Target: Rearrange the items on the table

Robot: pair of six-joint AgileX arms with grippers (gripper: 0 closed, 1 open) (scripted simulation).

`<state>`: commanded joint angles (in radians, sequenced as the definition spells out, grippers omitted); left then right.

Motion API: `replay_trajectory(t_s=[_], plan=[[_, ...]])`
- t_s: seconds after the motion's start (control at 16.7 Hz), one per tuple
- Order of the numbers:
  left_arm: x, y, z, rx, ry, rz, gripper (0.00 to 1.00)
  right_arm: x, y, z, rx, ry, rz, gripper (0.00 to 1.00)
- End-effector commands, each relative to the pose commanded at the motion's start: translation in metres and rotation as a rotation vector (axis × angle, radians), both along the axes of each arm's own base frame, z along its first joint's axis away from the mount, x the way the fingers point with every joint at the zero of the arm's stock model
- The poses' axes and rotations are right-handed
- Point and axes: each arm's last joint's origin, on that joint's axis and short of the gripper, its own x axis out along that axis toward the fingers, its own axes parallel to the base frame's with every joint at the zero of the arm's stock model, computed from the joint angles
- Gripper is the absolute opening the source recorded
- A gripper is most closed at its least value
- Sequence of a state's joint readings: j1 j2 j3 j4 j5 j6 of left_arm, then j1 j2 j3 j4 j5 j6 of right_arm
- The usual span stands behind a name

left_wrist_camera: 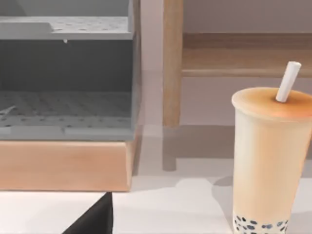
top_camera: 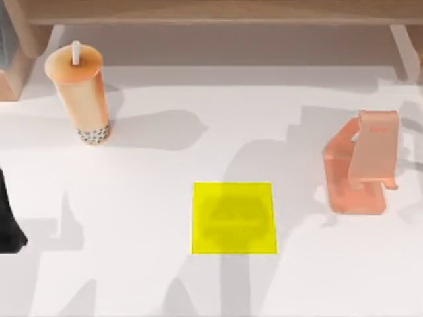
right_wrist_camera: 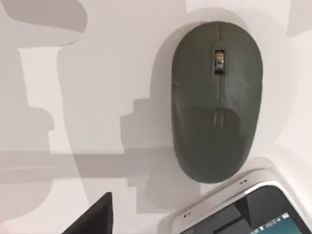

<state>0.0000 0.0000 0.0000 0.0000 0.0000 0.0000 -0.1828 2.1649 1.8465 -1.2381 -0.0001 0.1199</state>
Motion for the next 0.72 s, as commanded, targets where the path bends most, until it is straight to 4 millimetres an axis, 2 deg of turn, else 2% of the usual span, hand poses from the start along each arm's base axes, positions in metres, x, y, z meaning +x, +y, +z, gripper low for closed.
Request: replay_trajectory(t_s=[0.48,0.72], plan=[[0.0,0.0,0.0,0.0,0.0,0.0,1.0,0.003,-0.001,-0.003,0.002,0.01,0.001,1.0],[0.0,0.0,0.0,0.0,0.0,0.0,1.0,0.006,0.0,-0.031,0.003,0.011,0.004,1.0]])
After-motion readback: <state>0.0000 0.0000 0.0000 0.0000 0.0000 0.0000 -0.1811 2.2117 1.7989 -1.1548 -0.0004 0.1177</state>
